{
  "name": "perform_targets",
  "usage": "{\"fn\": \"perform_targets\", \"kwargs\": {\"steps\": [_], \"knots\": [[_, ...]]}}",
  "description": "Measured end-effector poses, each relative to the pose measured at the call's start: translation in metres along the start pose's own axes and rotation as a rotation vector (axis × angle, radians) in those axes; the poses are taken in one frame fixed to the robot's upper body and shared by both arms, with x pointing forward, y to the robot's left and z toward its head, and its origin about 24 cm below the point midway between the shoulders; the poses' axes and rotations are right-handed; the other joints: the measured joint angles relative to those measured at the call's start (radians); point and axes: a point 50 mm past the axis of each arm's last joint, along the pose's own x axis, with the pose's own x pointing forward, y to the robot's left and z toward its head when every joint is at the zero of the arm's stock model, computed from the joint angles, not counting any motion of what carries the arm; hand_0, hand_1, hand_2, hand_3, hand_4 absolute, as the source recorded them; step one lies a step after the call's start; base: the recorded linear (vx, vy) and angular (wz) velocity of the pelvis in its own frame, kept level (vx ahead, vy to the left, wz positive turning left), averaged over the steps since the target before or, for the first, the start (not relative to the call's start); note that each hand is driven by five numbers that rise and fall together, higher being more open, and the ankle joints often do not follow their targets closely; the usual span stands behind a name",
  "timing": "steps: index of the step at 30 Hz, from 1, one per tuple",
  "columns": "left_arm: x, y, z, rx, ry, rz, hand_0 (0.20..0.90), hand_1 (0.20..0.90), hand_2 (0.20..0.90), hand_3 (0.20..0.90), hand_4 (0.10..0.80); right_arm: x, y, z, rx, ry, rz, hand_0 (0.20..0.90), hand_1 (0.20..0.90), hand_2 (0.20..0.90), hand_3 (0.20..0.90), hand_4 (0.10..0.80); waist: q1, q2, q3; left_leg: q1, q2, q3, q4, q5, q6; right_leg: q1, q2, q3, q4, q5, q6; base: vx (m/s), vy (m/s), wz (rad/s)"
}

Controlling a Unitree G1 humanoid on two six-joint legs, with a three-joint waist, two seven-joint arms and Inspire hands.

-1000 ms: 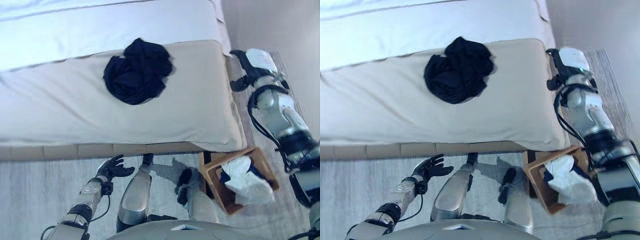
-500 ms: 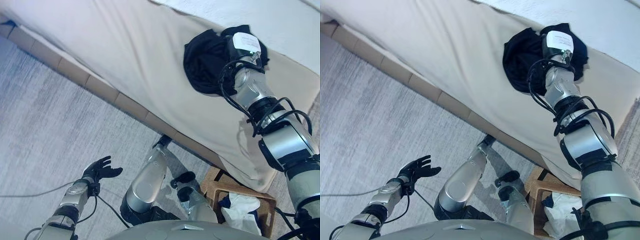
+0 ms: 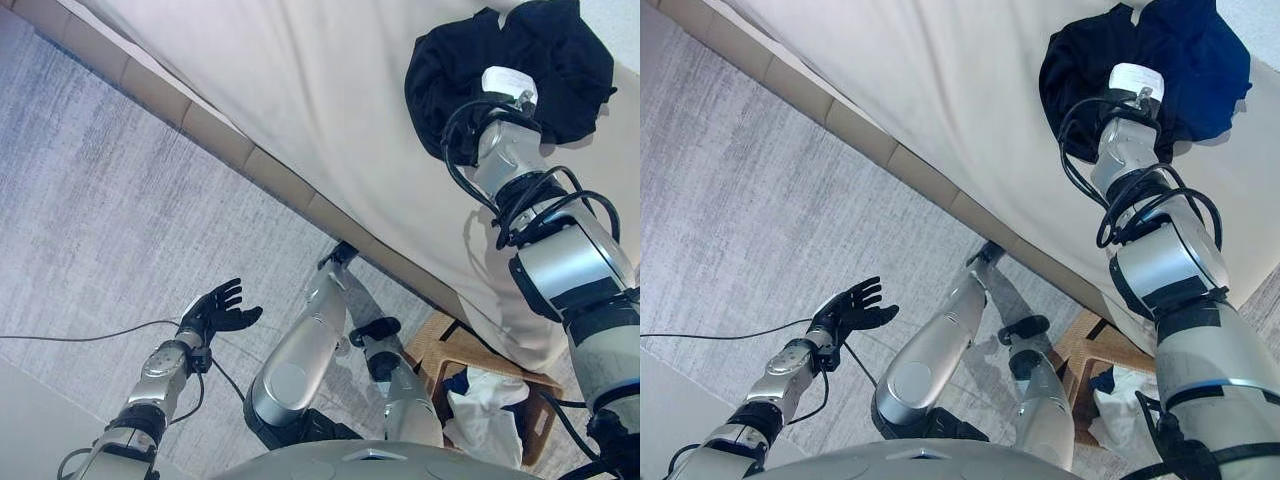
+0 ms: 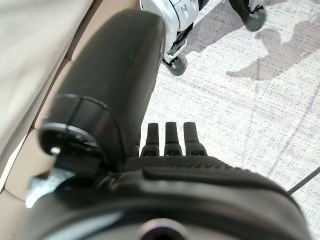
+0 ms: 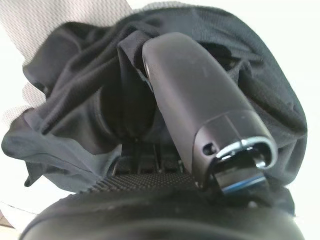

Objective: Pick up the clothes from the bed and place them into the basket

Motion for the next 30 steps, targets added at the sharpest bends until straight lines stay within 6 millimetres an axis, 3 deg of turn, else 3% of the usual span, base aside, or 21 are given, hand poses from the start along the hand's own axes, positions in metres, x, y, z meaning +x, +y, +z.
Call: {"fn": "perform_targets", "kwargs": {"steps": [3, 5, 8, 11, 16, 23, 30], "knots": [[0.0, 0.0, -0.002, 0.005, 0.005, 0.016, 0.9, 0.9, 0.9, 0.9, 0.8, -0.003, -0.007, 0.015, 0.112, -0.075, -0.093, 0.3, 0.3, 0.3, 0.2, 0.1, -0.023, 0.0, 0.0, -0.001, 0.008, 0.008, 0.009, 0.005, -0.004, 0.002, 0.012, 0.008, -0.007, 0.006, 0.0, -0.027, -0.089, -0.1], [0.0, -0.001, -0.003, 0.012, 0.009, 0.023, 0.9, 0.9, 0.9, 0.9, 0.8, -0.012, -0.022, 0.038, 0.216, -0.188, -0.212, 0.3, 0.3, 0.3, 0.2, 0.1, -0.043, -0.001, 0.001, 0.004, 0.021, 0.025, 0.01, 0.005, -0.004, 0.003, 0.018, 0.025, -0.02, 0.006, 0.0, -0.014, -0.107, -0.31], [0.0, -0.001, -0.003, 0.034, 0.015, 0.032, 0.9, 0.9, 0.9, 0.9, 0.8, -0.026, -0.036, 0.06, 0.317, -0.318, -0.356, 0.3, 0.3, 0.3, 0.2, 0.1, -0.057, -0.012, 0.006, 0.058, 0.05, 0.075, 0.0, 0.007, 0.004, 0.037, 0.044, 0.077, -0.054, 0.018, -0.014, 0.011, -0.14, -0.48], [-0.002, 0.006, -0.007, 0.094, 0.044, 0.058, 0.9, 0.9, 0.9, 0.9, 0.8, -0.039, -0.048, 0.067, 0.415, -0.386, -0.462, 0.3, 0.3, 0.3, 0.2, 0.1, -0.085, -0.038, 0.017, 0.19, 0.072, 0.116, -0.055, -0.002, 0.003, 0.146, 0.071, 0.136, -0.127, 0.036, -0.018, 0.121, -0.118, -0.4], [-0.004, 0.01, -0.01, 0.18, 0.076, 0.056, 0.9, 0.9, 0.9, 0.9, 0.8, -0.05, -0.089, 0.04, 0.531, -0.381, -0.671, 0.3, 0.3, 0.3, 0.2, 0.1, -0.15, -0.074, 0.003, 0.322, 0.089, 0.167, -0.119, 0.001, 0.013, 0.263, 0.101, 0.211, -0.233, 0.081, -0.025, 0.045, -0.048, -0.31], [-0.009, 0.018, -0.025, 0.243, 0.22, 0.084, 0.9, 0.9, 0.9, 0.9, 0.8, -0.055, -0.124, -0.014, 0.563, -0.304, -0.787, 0.3, 0.3, 0.3, 0.2, 0.1, -0.273, -0.083, -0.007, 0.513, 0.1, 0.287, -0.191, -0.002, 0.027, 0.384, 0.091, 0.323, -0.289, 0.123, -0.033, 0.048, -0.06, -0.46], [-0.017, 0.016, -0.049, 0.209, 0.34, 0.092, 0.9, 0.9, 0.9, 0.9, 0.8, -0.064, -0.11, -0.061, 0.547, -0.226, -0.766, 0.3, 0.3, 0.3, 0.2, 0.1, -0.421, -0.08, -0.195, 0.591, 0.097, 0.365, -0.257, -0.013, 0.04, 0.419, 0.087, 0.4, -0.35, 0.137, -0.017, -0.005, -0.061, -0.4]]}}
